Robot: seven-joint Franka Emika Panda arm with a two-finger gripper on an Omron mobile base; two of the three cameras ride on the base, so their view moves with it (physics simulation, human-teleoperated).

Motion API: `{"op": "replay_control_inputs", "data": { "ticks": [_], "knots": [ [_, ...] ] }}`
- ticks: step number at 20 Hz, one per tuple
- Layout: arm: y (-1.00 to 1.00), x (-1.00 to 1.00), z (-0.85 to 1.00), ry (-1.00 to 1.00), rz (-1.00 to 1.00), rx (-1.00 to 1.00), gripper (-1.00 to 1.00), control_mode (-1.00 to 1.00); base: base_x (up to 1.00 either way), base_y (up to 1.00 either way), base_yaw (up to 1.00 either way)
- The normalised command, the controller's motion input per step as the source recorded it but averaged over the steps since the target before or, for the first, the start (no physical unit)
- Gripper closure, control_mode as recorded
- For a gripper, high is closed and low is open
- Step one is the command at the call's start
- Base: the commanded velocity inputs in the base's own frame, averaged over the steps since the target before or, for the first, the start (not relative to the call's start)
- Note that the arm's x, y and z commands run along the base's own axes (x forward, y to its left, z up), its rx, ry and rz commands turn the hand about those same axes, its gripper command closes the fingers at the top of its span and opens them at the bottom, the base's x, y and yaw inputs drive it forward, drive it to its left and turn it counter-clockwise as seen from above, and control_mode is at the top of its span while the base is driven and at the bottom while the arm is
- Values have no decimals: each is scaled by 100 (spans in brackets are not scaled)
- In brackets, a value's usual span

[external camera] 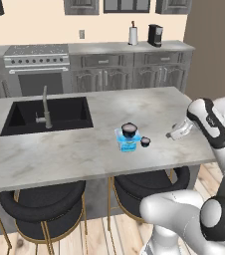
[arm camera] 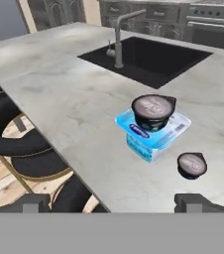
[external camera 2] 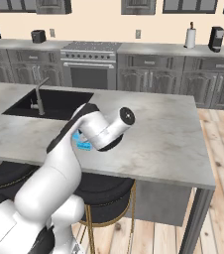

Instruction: Stack the yogurt containers by placing the smaller containers on top of the larger containers.

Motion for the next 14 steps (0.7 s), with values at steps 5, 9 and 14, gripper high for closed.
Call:
{"op": "replay_control_inputs", "data": {
  "ticks": [5,9,14],
  "knots": [
    [0,0,-2,0,10,-31,-100,-100,0,0,0],
    [8,3,0,12,16,-25,-100,-100,0,0,0],
    [0,0,-5,-1,23,-3,-100,-100,0,0,0]
  ]
}}
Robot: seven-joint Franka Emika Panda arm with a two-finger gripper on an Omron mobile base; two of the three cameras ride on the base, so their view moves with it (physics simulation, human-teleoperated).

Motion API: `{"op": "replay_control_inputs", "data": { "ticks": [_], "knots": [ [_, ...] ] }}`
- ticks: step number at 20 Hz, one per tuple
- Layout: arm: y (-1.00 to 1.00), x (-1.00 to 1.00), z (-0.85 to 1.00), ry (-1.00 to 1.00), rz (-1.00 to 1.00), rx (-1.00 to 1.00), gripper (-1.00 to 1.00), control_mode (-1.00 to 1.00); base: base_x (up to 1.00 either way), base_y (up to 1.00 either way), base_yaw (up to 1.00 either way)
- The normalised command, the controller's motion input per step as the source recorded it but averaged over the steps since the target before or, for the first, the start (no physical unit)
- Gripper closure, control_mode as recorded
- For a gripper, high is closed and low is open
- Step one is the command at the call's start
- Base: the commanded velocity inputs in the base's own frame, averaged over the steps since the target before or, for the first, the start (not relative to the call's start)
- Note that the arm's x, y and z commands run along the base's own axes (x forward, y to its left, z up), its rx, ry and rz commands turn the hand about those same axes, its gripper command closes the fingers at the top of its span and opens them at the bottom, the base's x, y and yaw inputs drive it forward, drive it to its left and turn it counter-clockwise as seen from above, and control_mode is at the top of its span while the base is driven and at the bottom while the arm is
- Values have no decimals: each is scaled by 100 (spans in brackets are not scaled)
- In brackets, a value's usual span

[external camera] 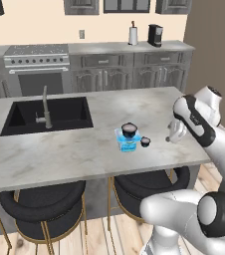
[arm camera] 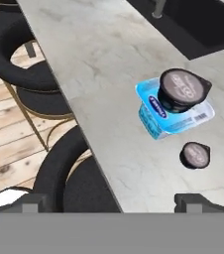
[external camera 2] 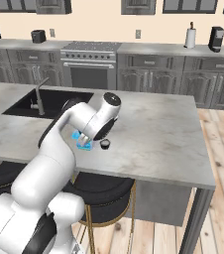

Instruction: Stack the yogurt containers by placing the smaller containers on top of the larger containers.

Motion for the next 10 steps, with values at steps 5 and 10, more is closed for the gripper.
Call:
{"op": "replay_control_inputs", "data": {
  "ticks": [5,10],
  "knots": [
    [0,0,-10,-13,31,0,-100,-100,0,0,0],
    [0,0,-9,-16,26,0,-100,-100,0,0,0]
  ]
}}
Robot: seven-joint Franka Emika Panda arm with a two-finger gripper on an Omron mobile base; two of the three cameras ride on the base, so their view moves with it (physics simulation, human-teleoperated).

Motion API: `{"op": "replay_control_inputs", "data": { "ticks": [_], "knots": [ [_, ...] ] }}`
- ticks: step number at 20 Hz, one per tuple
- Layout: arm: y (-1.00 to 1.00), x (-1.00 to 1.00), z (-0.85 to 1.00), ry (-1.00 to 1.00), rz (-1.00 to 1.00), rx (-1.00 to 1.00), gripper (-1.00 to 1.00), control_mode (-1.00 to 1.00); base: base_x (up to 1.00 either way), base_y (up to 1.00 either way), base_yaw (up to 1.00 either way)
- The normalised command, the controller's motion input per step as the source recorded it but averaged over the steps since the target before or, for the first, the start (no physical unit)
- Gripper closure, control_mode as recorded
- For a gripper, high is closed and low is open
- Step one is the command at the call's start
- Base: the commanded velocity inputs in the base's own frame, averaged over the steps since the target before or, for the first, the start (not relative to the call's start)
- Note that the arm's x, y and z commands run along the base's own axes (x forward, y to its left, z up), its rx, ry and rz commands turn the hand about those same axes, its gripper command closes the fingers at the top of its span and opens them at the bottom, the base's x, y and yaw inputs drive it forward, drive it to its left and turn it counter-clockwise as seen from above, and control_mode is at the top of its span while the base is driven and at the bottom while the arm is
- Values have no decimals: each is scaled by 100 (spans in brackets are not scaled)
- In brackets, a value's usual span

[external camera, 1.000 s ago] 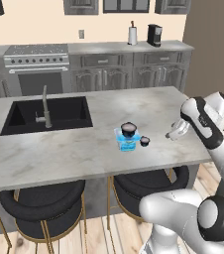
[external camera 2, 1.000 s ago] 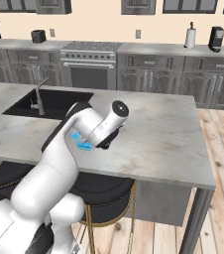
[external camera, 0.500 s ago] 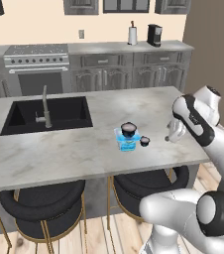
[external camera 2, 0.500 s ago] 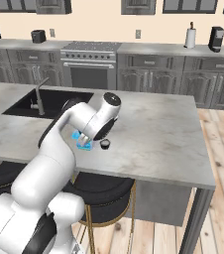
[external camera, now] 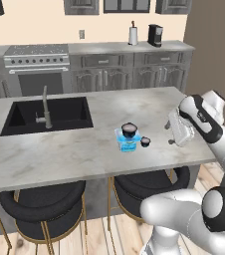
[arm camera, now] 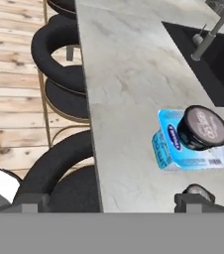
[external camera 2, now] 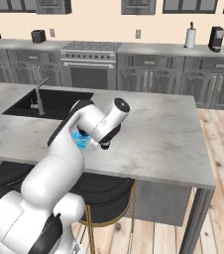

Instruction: Stack the yogurt containers by placing the smaller containers on top of the larger containers.

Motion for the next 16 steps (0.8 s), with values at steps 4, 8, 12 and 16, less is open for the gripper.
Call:
{"op": "replay_control_inputs", "data": {
  "ticks": [4,8,12,16],
  "knots": [
    [0,1,-6,-12,15,0,-100,-100,0,0,0],
    [3,23,-13,-10,9,0,-100,-100,0,0,0],
    [3,32,-16,-1,2,0,-100,-100,0,0,0],
    [0,40,-17,0,0,-4,-100,-100,0,0,0]
  ]
}}
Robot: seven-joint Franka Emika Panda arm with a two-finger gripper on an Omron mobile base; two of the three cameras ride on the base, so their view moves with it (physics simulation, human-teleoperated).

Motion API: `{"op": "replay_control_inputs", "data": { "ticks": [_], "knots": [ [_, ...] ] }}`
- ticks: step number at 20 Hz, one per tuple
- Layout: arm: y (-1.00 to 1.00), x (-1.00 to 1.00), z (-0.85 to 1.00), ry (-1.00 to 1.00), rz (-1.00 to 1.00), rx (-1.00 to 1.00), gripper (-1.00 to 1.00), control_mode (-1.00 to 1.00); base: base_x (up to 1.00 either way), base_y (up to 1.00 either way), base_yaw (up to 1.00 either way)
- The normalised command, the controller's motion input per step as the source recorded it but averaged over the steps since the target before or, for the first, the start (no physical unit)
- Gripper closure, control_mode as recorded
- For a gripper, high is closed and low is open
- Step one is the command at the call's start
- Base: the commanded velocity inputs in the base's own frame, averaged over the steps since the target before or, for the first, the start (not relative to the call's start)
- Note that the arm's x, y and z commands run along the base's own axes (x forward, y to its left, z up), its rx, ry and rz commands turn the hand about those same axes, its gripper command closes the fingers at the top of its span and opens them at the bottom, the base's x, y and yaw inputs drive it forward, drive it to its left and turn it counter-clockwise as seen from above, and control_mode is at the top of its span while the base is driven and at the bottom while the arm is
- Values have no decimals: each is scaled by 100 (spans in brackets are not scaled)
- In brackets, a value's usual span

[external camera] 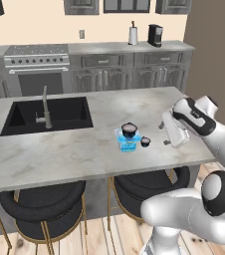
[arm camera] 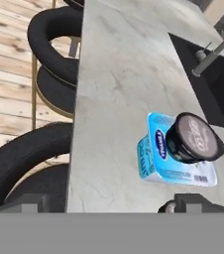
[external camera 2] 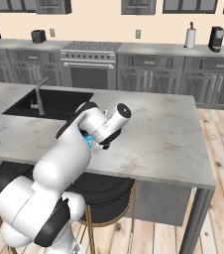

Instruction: Stack the yogurt containers by placing the smaller containers on top of the larger containers.

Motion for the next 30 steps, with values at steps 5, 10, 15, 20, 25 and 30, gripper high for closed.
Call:
{"op": "replay_control_inputs", "data": {
  "ticks": [5,10,15,20,25,30],
  "knots": [
    [0,29,-13,1,0,-7,-100,-100,0,0,0],
    [0,20,-9,10,9,-9,-100,-100,0,0,0],
    [0,5,-16,13,11,-3,-100,-100,0,0,0],
    [0,6,-14,2,11,0,-100,-100,0,0,0],
    [0,18,-7,0,4,-2,-100,-100,0,0,0],
    [7,27,-5,1,0,-5,-100,-100,0,0,0]
  ]
}}
